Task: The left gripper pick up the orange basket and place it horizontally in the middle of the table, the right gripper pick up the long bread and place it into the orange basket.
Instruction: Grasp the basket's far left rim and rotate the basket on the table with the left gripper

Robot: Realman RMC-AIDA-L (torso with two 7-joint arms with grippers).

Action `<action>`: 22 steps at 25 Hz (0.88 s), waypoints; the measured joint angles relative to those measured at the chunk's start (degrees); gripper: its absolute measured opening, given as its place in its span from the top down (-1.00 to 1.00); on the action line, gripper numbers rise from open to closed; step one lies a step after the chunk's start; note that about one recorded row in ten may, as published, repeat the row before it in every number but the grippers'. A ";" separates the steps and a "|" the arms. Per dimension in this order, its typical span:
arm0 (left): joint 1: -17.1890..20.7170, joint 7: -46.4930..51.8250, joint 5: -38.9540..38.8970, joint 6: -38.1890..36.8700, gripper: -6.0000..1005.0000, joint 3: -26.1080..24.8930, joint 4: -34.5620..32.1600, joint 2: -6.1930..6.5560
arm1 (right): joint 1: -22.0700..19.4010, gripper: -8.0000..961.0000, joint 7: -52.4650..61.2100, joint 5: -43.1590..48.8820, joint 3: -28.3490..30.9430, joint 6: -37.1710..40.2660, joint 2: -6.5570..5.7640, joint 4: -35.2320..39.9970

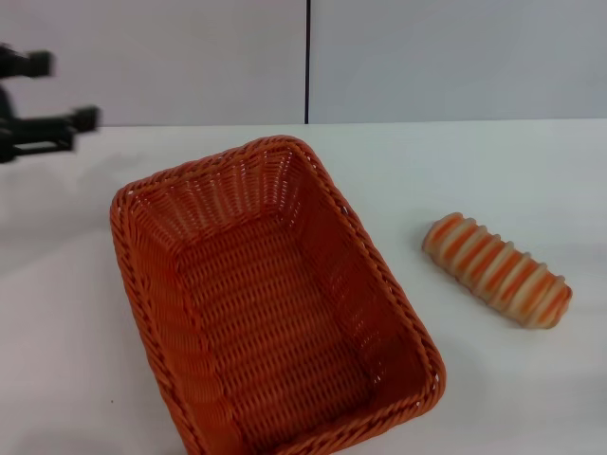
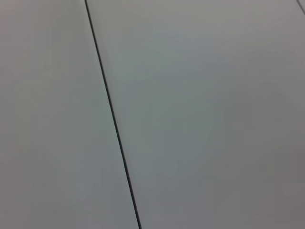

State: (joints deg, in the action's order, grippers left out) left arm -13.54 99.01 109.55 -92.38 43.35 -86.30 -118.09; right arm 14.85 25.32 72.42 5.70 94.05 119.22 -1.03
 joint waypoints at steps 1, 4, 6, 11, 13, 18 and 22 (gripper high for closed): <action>-0.59 1.36 2.13 0.08 -0.61 2.96 -1.32 0.01 | -0.09 -0.40 -0.07 0.00 0.08 -0.01 -0.01 -0.19; -1.56 3.01 5.41 0.46 -0.60 7.93 -3.30 -0.09 | -0.26 -0.40 -0.20 0.00 0.04 -0.06 0.04 -0.32; -2.37 4.14 7.96 1.64 -0.60 11.28 -4.13 -0.19 | -0.32 -0.40 -0.20 0.00 -0.03 -0.11 0.04 -0.38; -2.78 5.17 9.56 6.28 -0.60 18.00 -4.33 -0.47 | -0.43 -0.40 -0.22 0.20 -0.19 -0.31 0.05 -0.71; -2.20 5.17 9.75 9.64 -0.60 21.32 -4.18 -0.49 | -0.58 -0.40 -0.23 0.21 -0.23 -0.39 0.05 -1.01; -1.63 5.17 11.63 16.90 -0.60 28.70 -3.08 -0.45 | -1.09 -0.40 -0.25 0.07 -0.23 -0.41 0.05 -1.49; -1.40 5.16 13.40 22.31 -0.60 33.44 -1.83 -0.46 | -1.46 -0.39 -0.27 0.02 -0.20 -0.42 0.05 -2.02</action>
State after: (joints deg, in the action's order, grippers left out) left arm -14.94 104.17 122.94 -70.07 76.79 -88.13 -118.55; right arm 13.39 25.05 72.44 5.50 93.63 119.27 -3.05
